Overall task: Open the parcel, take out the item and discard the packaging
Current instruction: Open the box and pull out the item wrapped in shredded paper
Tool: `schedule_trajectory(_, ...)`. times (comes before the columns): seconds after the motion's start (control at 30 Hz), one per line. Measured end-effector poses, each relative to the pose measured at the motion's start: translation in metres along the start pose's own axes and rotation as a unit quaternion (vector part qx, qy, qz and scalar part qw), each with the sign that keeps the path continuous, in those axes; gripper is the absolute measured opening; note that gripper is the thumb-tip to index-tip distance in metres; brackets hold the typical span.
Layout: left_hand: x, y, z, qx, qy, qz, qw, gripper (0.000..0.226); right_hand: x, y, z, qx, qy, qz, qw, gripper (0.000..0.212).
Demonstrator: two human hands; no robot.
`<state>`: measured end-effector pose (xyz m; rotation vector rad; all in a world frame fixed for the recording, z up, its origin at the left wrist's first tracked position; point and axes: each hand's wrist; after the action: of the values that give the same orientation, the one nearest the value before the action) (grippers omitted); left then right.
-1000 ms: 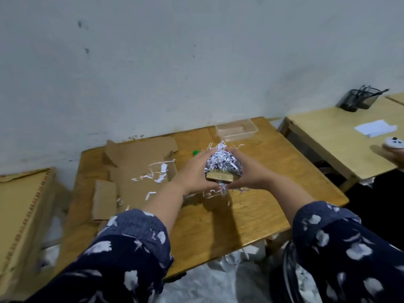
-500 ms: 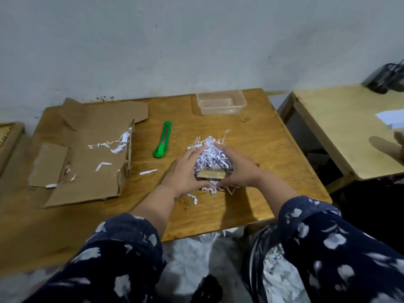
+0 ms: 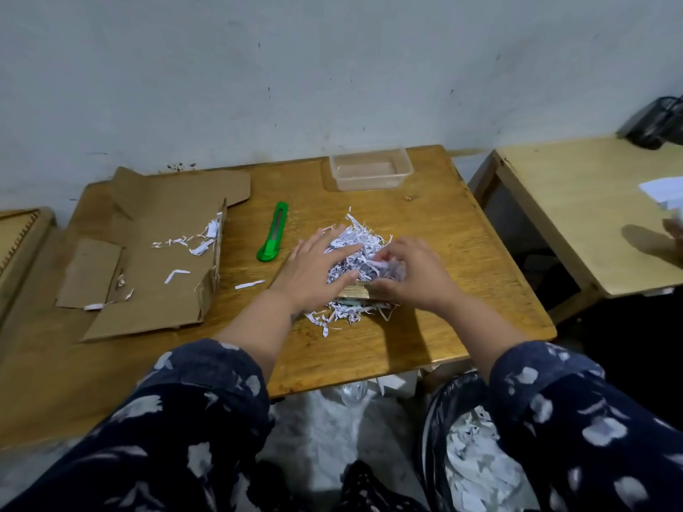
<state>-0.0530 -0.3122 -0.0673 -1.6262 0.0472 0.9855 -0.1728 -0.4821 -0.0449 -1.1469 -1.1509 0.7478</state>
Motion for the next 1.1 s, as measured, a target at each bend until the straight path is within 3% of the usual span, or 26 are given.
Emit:
schedule_trajectory(0.1, 0.002, 0.008, 0.005, 0.014, -0.019, 0.008, 1.000, 0.062, 0.004, 0.015, 0.016, -0.050, -0.003, 0.027, 0.998, 0.024)
schedule_trajectory(0.23, 0.008, 0.013, 0.006, 0.004, -0.037, 0.030, 0.999, 0.055, 0.004, 0.026, 0.031, -0.153, -0.005, 0.087, 0.984, 0.042)
schedule_trajectory(0.33, 0.013, 0.014, 0.001, 0.002, -0.055, 0.039, 0.998, 0.050, 0.003, 0.033, 0.032, -0.170, -0.023, 0.132, 0.976, 0.026)
schedule_trajectory(0.43, 0.017, 0.015, -0.003, 0.003, -0.066, 0.054, 0.996, 0.046, 0.002, 0.037, 0.029, -0.136, -0.010, 0.164, 0.977, 0.022)
schedule_trajectory(0.73, 0.021, 0.010, -0.014, 0.016, -0.070, 0.084, 0.994, 0.042, 0.004, 0.024, 0.023, -0.016, -0.013, 0.222, 0.975, 0.047)
schedule_trajectory(1.1, 0.019, 0.006, -0.018, 0.021, -0.088, 0.120, 0.989, 0.046, -0.010, -0.008, 0.019, 0.034, 0.042, 0.071, 0.996, 0.034)
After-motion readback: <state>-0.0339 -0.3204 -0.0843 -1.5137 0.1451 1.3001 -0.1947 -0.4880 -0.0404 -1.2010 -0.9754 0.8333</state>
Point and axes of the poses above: each hand's wrist, its own z-axis away from the middle knuckle, its own y-axis out of the palm, x = y × z, and after that the axes turned 15 degrees about z, right-handed
